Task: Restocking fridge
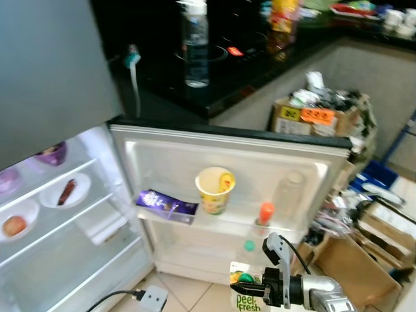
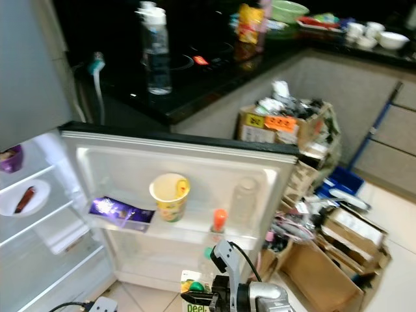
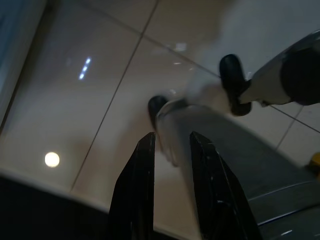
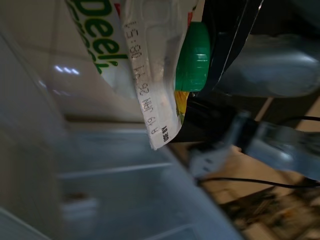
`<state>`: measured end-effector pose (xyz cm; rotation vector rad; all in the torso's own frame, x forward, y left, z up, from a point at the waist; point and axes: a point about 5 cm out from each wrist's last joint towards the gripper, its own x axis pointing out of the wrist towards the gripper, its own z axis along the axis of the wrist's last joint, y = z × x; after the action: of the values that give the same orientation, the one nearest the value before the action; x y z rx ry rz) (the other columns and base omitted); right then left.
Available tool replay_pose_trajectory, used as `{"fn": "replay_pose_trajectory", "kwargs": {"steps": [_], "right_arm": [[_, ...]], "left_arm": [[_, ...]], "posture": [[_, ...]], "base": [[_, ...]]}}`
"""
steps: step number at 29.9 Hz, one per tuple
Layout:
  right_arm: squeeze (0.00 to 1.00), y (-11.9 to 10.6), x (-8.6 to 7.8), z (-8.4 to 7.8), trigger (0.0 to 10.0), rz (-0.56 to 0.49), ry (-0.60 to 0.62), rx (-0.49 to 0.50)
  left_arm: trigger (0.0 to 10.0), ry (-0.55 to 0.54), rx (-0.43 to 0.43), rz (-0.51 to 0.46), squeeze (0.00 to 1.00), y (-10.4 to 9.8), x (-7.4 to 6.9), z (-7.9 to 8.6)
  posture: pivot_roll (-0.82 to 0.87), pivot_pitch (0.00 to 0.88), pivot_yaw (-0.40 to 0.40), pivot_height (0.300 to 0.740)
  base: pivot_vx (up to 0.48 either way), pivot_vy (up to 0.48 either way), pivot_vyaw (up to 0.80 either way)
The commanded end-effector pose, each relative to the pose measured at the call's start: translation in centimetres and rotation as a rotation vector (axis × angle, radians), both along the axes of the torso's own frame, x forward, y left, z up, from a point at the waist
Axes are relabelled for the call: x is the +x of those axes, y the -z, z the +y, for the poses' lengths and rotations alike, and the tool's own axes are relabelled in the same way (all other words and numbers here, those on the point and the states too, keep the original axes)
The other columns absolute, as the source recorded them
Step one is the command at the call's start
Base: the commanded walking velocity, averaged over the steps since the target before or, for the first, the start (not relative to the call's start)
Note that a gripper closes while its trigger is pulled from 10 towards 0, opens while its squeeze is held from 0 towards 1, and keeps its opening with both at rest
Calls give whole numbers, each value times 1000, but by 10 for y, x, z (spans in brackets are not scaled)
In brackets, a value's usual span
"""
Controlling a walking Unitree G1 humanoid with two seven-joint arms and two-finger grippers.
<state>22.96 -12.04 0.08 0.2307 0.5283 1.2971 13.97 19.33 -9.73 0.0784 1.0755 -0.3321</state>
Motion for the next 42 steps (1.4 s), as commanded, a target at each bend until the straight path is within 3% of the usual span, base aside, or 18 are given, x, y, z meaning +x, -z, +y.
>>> {"fn": "replay_pose_trajectory", "kwargs": {"steps": [1,9,21,30,42], "right_arm": [[0,-1,-3,3,10000,12,-27,24],[0,-4,-5,7,10000,3,-74,30],[0,2,-13,1,10000,28,-61,-34],[0,-7,-23,5,10000,70,-168,32],[0,-11,-21,7,10000,52,-128,45]], "left_arm": [[10000,-6,4,13,0,2,-4,1],[10000,-17,9,11,0,1,-5,3],[10000,-23,16,20,0,2,-7,4],[10000,-21,23,28,0,3,-7,3],[10000,-20,22,33,0,3,-6,2]], "posture": [[-71,0,-27,740],[-68,0,-28,740],[-68,0,-29,740],[-69,0,-27,740],[-70,0,-27,740]], "base": [[0,0,775],[0,0,777],[0,0,0],[0,0,0],[0,0,0]]}}
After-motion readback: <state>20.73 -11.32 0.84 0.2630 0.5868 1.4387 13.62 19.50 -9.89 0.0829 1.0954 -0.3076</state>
